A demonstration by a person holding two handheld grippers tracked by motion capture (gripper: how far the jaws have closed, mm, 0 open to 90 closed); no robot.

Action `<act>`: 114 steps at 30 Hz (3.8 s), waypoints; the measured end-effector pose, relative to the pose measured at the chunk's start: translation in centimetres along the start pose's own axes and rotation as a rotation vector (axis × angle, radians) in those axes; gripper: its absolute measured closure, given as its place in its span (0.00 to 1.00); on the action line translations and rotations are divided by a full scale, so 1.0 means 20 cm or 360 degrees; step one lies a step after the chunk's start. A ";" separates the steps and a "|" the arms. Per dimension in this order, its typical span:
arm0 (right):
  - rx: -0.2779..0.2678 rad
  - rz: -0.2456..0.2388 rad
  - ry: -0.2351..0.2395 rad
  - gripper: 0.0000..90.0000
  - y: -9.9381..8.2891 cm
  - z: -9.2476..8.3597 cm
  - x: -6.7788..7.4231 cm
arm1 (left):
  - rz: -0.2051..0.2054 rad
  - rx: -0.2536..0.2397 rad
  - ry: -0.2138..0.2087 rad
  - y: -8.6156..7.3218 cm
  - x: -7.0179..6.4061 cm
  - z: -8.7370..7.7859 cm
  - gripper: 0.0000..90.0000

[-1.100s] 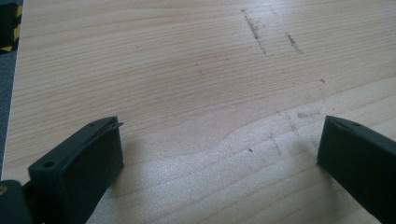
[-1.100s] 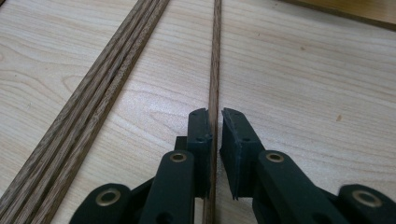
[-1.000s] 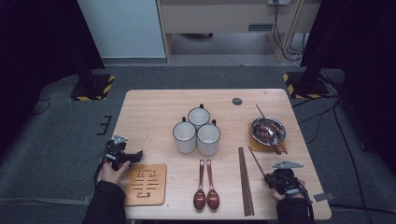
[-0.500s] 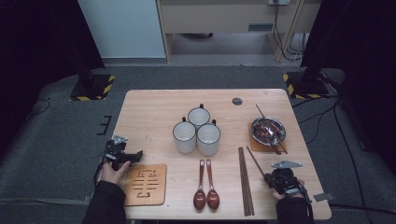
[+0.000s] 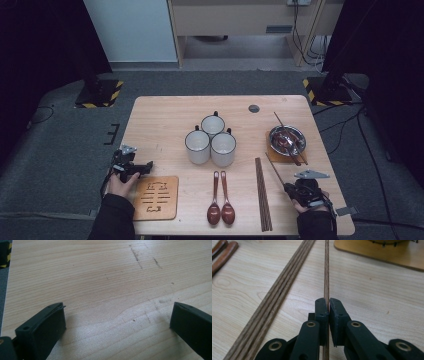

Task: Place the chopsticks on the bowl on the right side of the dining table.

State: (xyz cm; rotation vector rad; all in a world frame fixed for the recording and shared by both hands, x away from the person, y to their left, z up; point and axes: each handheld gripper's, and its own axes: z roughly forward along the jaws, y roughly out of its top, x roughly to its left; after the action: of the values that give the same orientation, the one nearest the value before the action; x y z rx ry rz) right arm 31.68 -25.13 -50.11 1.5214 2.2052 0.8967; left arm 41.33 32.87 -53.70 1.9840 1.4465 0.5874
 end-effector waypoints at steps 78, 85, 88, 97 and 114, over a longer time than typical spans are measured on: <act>-0.0381 0.0041 0.0001 0.95 0.32 -0.19 -0.08 | 0.0000 0.0000 -0.0001 0.00 0.00 0.00 0.00; -0.0420 0.0031 0.0000 0.95 0.39 -0.20 -0.10 | 0.0000 0.0000 -0.0001 0.00 0.00 0.00 0.00; -0.0442 0.0031 -0.0005 0.95 0.42 -0.21 -0.11 | 0.0000 0.0000 -0.0001 0.00 0.00 0.00 0.00; -0.0465 0.0052 -0.0027 0.95 0.47 -0.20 -0.17 | 0.0000 -0.0001 0.0000 0.00 0.00 0.00 0.00; -0.0469 0.0104 -0.0071 0.95 0.54 -0.14 -0.32 | 0.0000 -0.0001 0.0000 0.00 0.00 0.00 0.00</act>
State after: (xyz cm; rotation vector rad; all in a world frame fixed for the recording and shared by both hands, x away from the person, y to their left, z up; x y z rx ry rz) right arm 40.33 -29.22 -41.45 1.4624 1.9014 1.1386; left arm 41.33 32.88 -53.70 1.9837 1.4462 0.5873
